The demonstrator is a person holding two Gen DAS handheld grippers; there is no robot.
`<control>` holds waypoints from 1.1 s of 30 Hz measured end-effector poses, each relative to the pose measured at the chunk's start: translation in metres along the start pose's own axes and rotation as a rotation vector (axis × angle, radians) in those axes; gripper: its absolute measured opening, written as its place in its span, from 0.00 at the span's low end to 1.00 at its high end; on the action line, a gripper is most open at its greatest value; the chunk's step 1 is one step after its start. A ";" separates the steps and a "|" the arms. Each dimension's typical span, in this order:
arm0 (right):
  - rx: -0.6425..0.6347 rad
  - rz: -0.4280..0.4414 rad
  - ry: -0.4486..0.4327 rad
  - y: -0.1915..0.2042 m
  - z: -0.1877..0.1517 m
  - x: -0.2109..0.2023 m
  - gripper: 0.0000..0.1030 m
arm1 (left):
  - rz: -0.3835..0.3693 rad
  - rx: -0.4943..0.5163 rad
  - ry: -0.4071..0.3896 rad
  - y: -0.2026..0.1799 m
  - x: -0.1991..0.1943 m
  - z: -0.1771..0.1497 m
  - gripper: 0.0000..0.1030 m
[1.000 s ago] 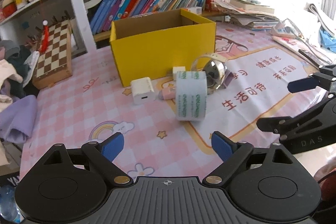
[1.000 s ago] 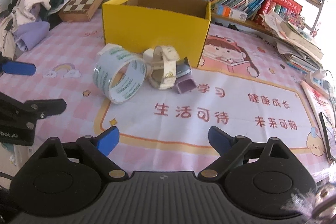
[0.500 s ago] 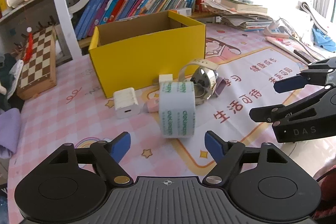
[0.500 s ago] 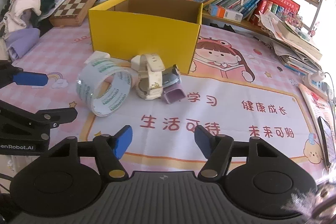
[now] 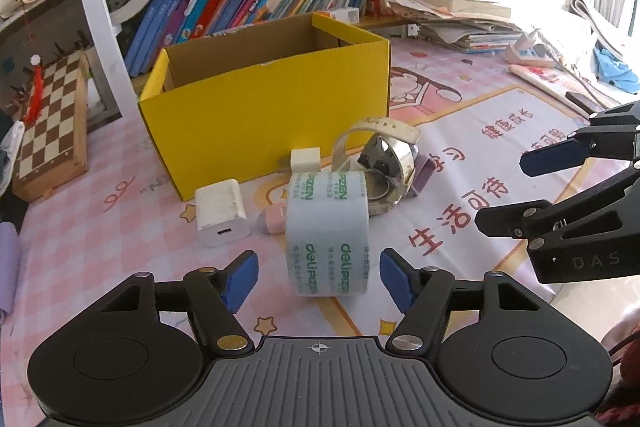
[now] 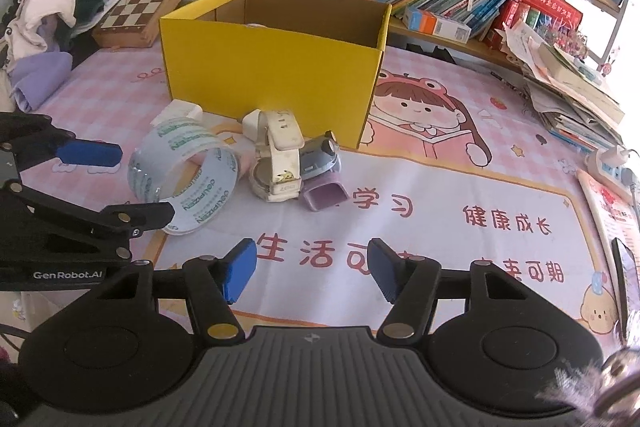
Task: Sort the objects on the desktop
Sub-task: 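Grasp the tape roll with the left tool while the right tool grasps the cream watch, then lift the tape roll with the left tool while the right tool lifts the watch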
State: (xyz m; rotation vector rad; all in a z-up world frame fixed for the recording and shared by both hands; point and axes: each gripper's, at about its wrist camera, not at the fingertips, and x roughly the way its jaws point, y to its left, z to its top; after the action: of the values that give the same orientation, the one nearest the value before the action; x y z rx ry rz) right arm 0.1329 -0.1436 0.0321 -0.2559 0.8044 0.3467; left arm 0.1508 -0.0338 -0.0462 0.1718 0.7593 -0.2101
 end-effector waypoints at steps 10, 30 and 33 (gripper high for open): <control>-0.005 0.033 0.008 -0.001 0.008 0.010 0.53 | -0.009 0.006 0.019 0.003 0.012 0.000 0.41; -0.033 0.124 -0.001 0.006 0.038 0.037 0.37 | 0.069 -0.173 -0.014 0.040 -0.016 -0.001 0.40; -0.033 0.131 0.006 0.006 0.042 0.044 0.36 | 0.091 -0.188 -0.016 0.044 -0.018 -0.002 0.40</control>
State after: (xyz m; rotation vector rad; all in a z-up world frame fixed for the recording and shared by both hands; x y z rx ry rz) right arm 0.1862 -0.1143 0.0273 -0.2357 0.8234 0.4826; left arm 0.1475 0.0115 -0.0315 0.0258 0.7496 -0.0527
